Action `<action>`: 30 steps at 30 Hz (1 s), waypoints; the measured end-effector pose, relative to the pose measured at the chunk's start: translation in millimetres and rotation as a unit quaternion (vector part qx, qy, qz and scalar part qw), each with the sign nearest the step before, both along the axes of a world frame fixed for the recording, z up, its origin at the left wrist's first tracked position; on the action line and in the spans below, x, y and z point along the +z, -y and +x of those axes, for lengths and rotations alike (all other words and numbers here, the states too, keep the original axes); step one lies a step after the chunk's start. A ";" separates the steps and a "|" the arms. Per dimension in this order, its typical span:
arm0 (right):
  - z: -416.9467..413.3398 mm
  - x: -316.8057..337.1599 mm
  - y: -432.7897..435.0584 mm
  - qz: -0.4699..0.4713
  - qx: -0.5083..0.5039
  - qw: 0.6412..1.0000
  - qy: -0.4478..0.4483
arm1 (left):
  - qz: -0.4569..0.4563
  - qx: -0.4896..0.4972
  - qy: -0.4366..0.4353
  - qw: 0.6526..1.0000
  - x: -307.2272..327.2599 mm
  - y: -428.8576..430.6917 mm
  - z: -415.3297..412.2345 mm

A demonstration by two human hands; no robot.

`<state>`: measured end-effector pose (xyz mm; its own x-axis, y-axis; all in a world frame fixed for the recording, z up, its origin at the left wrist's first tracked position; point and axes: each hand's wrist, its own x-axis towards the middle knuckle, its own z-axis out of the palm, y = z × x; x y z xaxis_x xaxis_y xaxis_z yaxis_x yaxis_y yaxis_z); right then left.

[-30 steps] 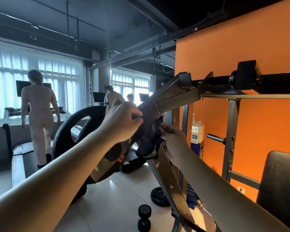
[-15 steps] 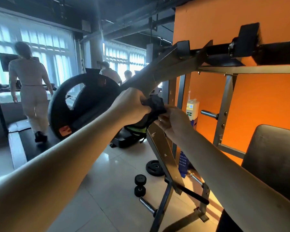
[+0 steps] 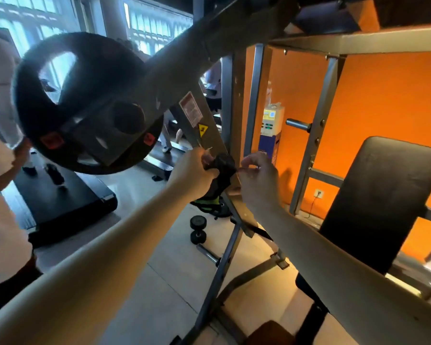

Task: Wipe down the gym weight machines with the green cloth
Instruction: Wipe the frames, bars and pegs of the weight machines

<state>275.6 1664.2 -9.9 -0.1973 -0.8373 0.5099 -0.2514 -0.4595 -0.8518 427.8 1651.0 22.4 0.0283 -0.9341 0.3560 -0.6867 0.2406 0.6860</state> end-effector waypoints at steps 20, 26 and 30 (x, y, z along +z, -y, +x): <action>13.3 -24.4 27.5 0.010 0.053 0.992 -0.110 | -0.019 -0.031 -0.104 0.994 -16.3 7.9 19.7; 7.1 -19.9 29.9 0.008 0.089 0.990 -0.107 | 0.016 -0.086 -0.019 0.996 -20.6 8.6 22.5; 2.3 -18.2 32.9 0.024 0.085 0.993 -0.083 | -0.033 -0.042 0.015 0.998 -18.8 9.0 20.6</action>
<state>277.8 1631.3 -28.1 0.0313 -0.8756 0.4819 -0.3127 -0.4666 -0.8274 448.4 1642.0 3.6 -0.0611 -0.9071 0.4165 -0.6814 0.3429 0.6466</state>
